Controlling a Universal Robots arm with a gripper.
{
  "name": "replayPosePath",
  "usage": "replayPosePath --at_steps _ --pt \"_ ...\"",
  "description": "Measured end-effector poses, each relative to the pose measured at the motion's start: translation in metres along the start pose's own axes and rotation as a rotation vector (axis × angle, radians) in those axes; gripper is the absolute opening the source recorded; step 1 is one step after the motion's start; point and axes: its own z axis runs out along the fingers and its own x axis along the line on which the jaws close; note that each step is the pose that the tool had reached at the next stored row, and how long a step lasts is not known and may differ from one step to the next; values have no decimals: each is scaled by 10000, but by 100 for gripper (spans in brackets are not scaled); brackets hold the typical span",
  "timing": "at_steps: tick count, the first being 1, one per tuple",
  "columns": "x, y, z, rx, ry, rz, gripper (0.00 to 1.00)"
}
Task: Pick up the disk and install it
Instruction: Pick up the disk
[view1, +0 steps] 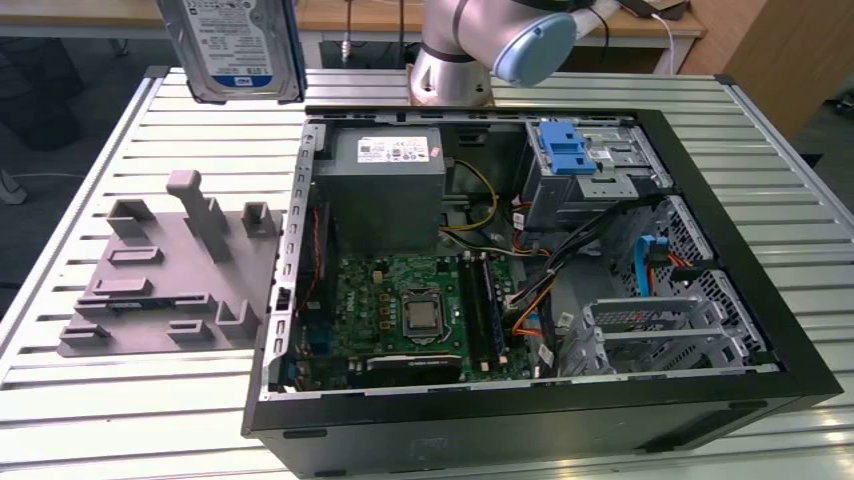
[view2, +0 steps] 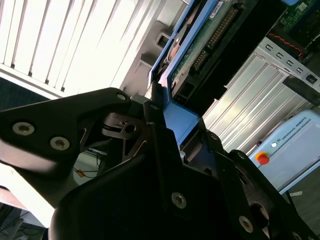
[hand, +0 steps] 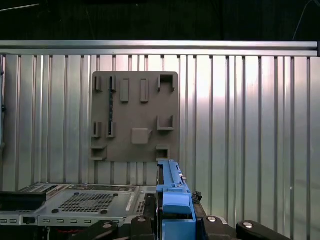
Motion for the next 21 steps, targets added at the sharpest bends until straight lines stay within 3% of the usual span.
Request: replayPosePath --at_steps 21 --pt "-1 -347 -2 1 -1 0 36"
